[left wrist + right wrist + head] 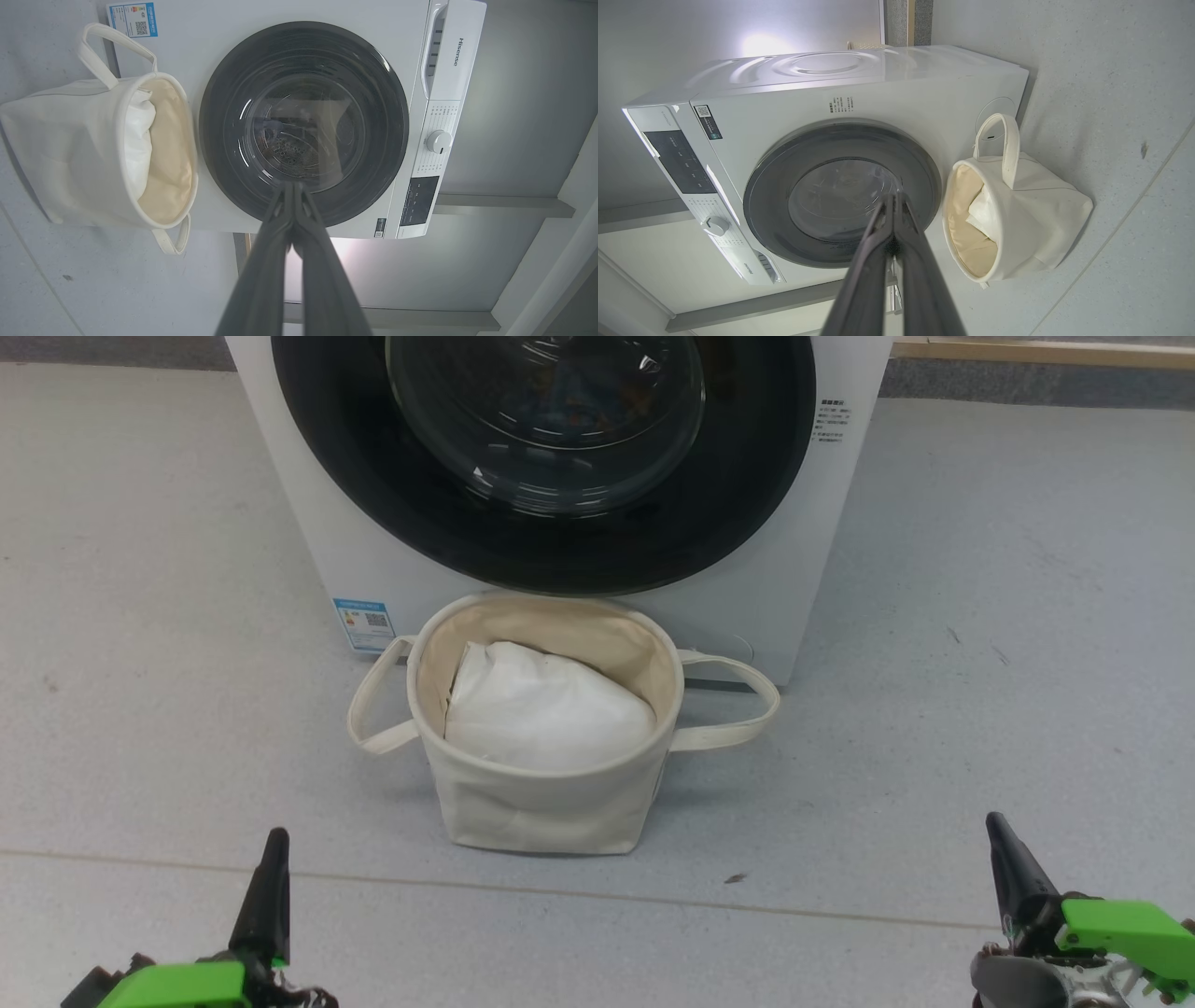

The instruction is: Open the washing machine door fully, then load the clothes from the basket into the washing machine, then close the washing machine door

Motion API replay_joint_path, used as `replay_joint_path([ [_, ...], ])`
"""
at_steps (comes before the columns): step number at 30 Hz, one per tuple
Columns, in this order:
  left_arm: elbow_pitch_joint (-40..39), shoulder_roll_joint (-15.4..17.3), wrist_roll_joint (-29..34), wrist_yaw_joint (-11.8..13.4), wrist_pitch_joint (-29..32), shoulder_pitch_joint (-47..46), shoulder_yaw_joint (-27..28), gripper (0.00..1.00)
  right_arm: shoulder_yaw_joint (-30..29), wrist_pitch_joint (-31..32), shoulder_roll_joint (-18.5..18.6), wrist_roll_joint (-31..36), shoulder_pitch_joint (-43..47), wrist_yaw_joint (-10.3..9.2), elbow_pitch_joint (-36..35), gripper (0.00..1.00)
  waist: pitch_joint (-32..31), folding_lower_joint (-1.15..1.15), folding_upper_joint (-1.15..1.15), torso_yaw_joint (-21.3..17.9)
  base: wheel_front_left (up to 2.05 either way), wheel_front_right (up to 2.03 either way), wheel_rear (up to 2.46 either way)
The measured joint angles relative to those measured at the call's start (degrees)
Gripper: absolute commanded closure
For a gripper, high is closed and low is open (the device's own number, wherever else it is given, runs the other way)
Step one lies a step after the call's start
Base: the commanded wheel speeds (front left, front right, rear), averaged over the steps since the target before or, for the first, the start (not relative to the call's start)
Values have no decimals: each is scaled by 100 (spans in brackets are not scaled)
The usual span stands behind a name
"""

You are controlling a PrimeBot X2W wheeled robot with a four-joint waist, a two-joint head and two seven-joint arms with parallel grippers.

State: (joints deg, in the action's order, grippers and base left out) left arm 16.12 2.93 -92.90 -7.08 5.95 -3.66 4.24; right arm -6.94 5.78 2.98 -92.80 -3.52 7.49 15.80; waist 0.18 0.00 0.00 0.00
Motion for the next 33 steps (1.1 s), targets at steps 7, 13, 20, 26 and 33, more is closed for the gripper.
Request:
replay_joint_path([
  [7,0,-2,0,0,0,0,2,100,-4,3,-2,0,0,0,0,100,0,0,0,0,0,0,0],
  [13,0,-3,1,0,0,0,4,100,-7,4,-3,1,0,0,0,100,0,0,0,0,0,0,0],
  [20,0,-7,1,0,1,0,7,100,-15,12,-24,1,0,0,1,100,0,0,0,0,0,0,0],
  [26,0,-10,1,0,1,0,9,100,-24,13,-25,1,0,0,1,100,0,0,0,0,0,0,0],
  [33,0,-25,1,0,5,0,11,100,-26,13,-26,1,0,0,1,100,0,0,0,0,0,0,0],
])
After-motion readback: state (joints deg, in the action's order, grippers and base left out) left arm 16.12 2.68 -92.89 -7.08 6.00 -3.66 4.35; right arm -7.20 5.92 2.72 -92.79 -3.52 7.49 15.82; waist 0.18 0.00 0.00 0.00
